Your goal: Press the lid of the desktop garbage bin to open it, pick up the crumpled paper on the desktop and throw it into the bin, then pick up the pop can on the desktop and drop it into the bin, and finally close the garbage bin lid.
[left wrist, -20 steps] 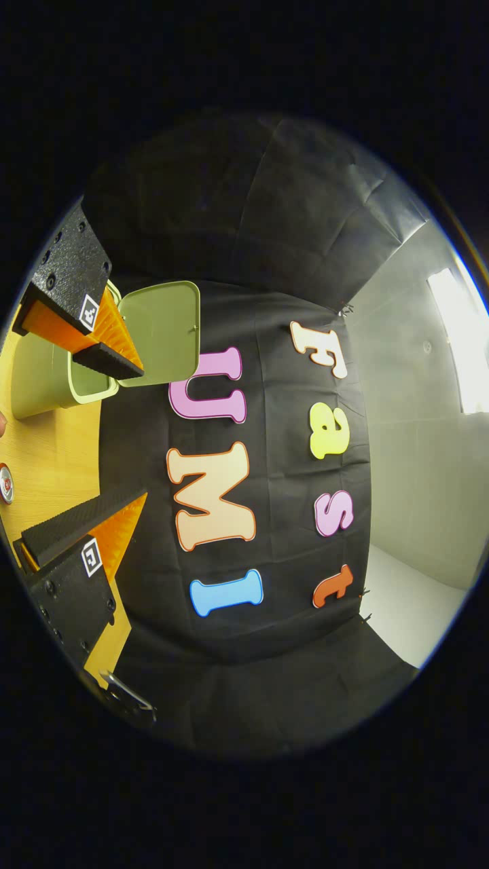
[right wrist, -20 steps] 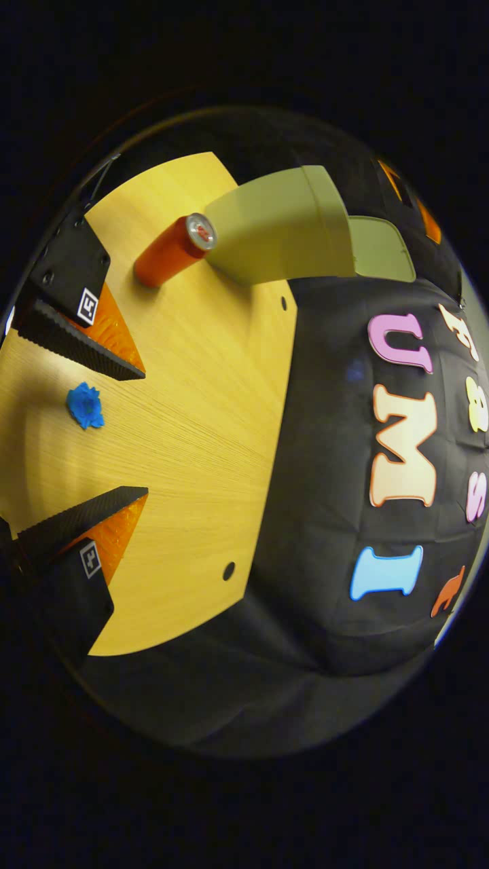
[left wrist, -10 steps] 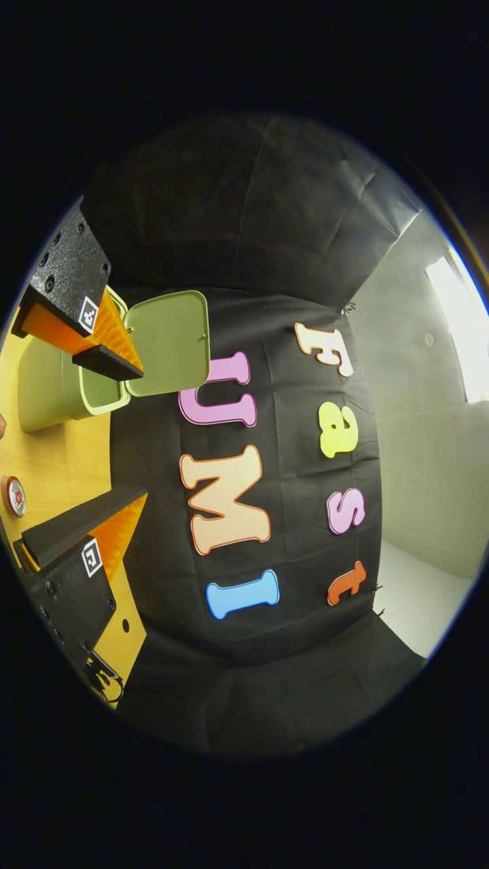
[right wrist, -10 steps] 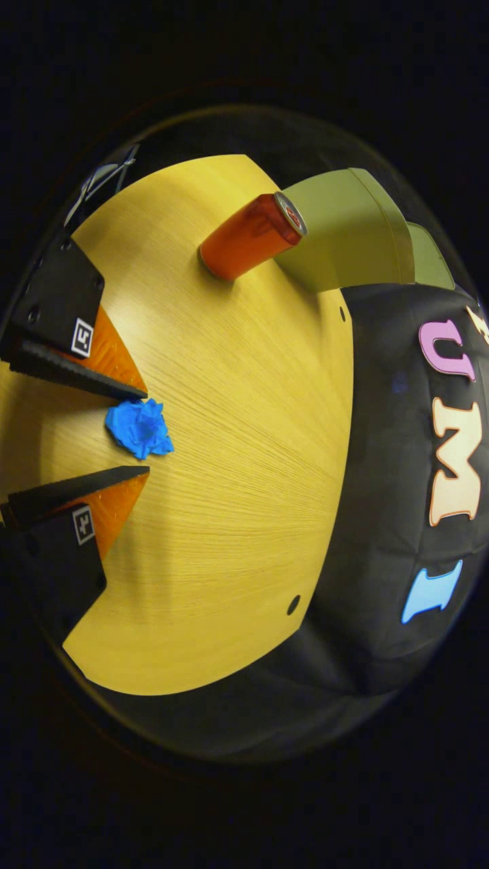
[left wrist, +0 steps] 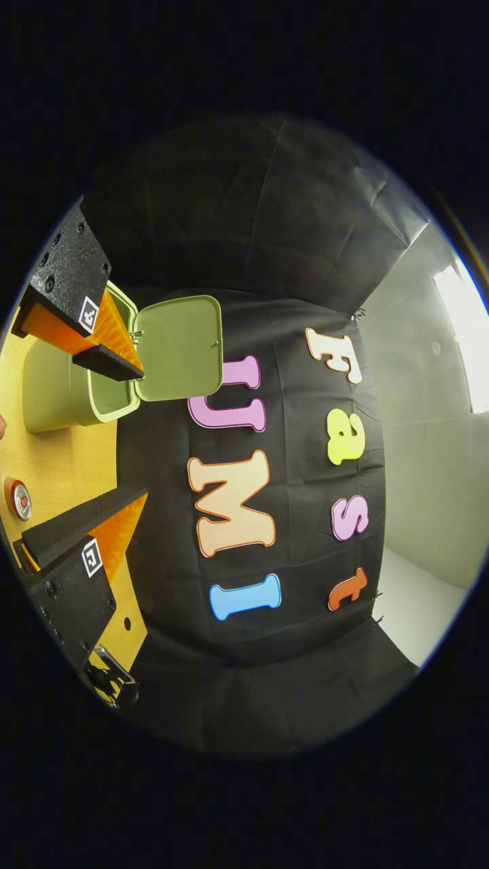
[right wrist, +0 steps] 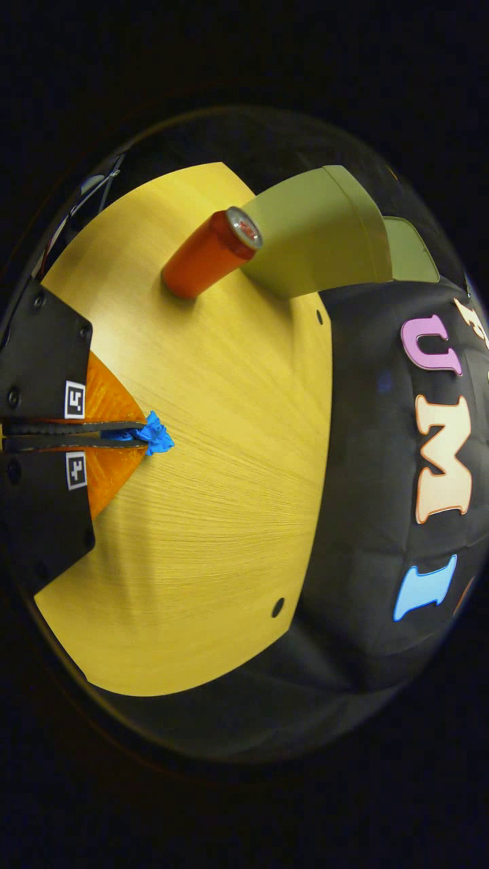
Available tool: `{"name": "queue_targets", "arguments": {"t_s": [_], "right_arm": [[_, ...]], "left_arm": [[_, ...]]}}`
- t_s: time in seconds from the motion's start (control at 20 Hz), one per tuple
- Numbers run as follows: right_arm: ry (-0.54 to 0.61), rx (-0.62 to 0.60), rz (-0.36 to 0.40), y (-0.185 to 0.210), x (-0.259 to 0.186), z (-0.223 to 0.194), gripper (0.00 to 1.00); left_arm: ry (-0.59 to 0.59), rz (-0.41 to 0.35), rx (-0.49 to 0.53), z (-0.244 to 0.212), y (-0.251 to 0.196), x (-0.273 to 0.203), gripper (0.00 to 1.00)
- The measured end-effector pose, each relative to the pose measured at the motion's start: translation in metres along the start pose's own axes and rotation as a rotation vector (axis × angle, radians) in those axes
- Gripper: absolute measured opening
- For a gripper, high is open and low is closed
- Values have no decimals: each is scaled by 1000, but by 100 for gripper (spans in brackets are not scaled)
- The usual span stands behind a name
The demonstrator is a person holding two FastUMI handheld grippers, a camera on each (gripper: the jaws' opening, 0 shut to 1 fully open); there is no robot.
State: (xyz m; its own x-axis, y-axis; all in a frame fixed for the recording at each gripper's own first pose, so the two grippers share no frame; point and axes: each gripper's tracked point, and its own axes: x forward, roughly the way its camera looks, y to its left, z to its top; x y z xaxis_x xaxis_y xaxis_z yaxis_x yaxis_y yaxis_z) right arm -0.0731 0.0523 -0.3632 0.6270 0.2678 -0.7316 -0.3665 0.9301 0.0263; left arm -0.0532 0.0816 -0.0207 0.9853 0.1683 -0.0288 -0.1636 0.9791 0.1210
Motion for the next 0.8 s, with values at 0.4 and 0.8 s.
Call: {"name": "queue_targets", "arguments": {"t_s": [0.4,0.8], "right_arm": [[-235,-28,36,39,-33,120,3],[-437,-62,101,92,-55,230,3]], "left_arm": [[32,20,-25,-15,29,-3,93],[58,55,-11,-29,71,-10,95]]}}
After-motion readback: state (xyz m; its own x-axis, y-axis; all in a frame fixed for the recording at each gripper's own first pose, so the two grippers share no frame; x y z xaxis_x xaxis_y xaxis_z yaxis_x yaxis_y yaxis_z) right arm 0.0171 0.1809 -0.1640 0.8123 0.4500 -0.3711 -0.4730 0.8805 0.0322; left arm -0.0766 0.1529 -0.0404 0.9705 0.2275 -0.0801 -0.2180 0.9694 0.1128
